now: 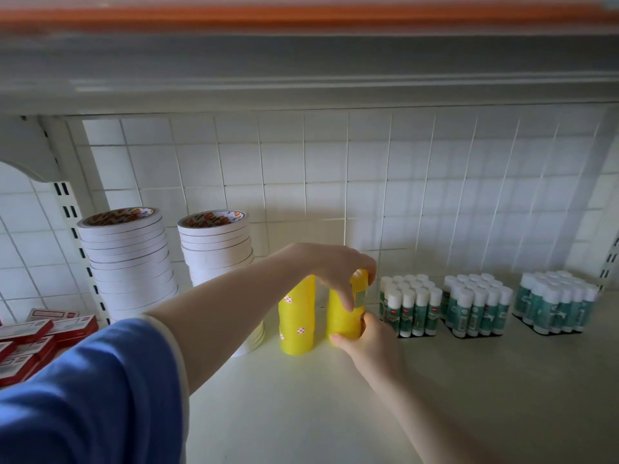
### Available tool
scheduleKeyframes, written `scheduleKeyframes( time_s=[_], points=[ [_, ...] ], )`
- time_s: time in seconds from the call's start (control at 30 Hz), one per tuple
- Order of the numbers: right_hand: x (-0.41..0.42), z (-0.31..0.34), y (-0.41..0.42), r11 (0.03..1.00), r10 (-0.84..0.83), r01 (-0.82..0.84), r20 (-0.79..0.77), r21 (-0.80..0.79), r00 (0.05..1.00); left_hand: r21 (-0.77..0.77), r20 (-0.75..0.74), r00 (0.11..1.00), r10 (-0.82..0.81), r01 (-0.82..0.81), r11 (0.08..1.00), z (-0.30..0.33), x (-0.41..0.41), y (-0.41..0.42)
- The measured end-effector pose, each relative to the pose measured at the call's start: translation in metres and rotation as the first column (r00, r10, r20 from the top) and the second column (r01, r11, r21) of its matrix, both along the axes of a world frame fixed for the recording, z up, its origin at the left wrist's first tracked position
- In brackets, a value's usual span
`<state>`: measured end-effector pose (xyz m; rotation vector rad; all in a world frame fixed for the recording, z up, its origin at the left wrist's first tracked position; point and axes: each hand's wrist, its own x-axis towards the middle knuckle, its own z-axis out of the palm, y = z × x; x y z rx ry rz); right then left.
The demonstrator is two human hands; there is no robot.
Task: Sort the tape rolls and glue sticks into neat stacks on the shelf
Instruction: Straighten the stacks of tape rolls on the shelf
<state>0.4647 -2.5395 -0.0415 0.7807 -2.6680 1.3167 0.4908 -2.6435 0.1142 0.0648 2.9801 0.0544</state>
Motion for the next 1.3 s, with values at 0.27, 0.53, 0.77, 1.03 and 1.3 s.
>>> scheduleKeyframes(
  time_s=[0.27,0.53,0.77,1.03,1.3],
  points=[
    [0.001,0.000,0.003,1.000,0.015,-0.015,-0.012,-0.011,1.000,-0.005,0.023,0.999,0.027,-0.027,1.000,-0.002,-0.003,0.000],
    [0.004,0.006,0.006,0.998,0.039,-0.039,-0.012,0.044,0.999,-0.013,0.058,0.998,0.038,-0.038,0.999,-0.002,-0.005,0.000],
    [0.000,0.008,0.020,0.982,0.107,-0.087,-0.114,0.167,0.988,-0.003,-0.119,0.993,0.028,-0.029,1.000,-0.005,0.015,0.000],
    [-0.006,0.011,0.061,0.952,0.160,-0.085,-0.242,0.293,0.957,-0.038,-0.414,0.903,0.116,-0.145,0.989,-0.038,0.065,0.004],
    [-0.010,0.008,0.076,0.945,0.173,-0.037,-0.401,0.325,0.900,-0.099,-0.607,0.786,0.121,-0.226,0.969,-0.078,0.098,0.019]
  ],
)
